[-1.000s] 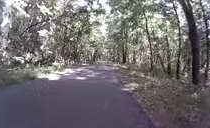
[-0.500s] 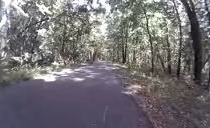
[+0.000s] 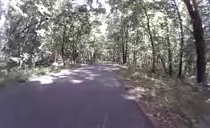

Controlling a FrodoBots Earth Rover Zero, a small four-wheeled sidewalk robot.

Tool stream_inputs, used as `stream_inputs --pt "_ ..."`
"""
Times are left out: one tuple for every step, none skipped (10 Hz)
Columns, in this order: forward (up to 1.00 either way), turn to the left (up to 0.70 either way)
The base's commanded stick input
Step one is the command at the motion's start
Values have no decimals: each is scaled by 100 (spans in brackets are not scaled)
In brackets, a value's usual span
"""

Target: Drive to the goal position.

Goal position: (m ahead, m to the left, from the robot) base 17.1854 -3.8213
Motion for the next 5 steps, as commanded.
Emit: stream_inputs --pt "45 0" --pt "45 0" --pt "45 0" --pt "45 0" --pt "45 0"
